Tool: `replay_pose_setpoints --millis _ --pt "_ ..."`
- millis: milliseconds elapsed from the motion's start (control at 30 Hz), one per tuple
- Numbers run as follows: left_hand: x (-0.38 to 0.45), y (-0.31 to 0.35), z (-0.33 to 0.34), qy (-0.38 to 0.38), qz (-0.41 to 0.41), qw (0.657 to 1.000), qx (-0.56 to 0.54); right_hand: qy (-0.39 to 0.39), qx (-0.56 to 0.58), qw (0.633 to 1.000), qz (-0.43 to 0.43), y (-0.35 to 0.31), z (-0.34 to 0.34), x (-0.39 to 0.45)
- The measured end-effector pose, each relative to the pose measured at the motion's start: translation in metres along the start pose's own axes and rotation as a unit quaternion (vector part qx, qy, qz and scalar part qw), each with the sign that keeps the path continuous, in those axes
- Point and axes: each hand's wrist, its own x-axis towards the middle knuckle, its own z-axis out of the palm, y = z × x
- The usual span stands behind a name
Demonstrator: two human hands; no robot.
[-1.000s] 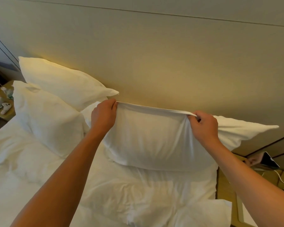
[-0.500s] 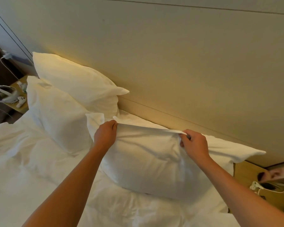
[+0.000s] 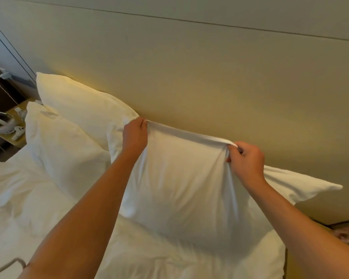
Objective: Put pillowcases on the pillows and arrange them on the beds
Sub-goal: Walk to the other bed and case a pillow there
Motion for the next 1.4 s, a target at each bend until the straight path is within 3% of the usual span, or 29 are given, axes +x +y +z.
replay_pose_setpoints --millis 167,233,367,467,667,933,1400 --pt "0.001 0.008 0.047 -0.029 -0.008 0.996 -0.082 0.008 -0.023 0.999 -0.048 0.002 0.01 0.027" --pt "-0.031 -0.001 0.079 -0.113 -0.032 0.991 -0.056 -0.058 -0.102 0.991 -0.071 0.02 0.025 0.021" --pt "-0.105 -0.015 0.132 -0.287 -0.085 0.954 -0.002 -0.186 -0.247 0.941 -0.138 0.076 0.042 -0.004" --pt "-0.132 -0.012 0.152 -0.34 -0.089 0.936 0.005 -0.235 -0.313 0.907 -0.159 0.111 0.038 -0.007" --pt "-0.147 0.023 0.174 -0.33 -0.128 0.935 0.012 -0.258 -0.359 0.875 -0.198 0.143 0.02 0.015" --pt "-0.168 0.063 0.206 -0.309 -0.194 0.93 0.044 -0.288 -0.309 0.875 -0.234 0.17 0.009 0.035" --pt "-0.232 0.112 0.241 -0.243 -0.306 0.918 -0.072 -0.334 -0.263 0.855 -0.296 0.196 -0.011 0.043"
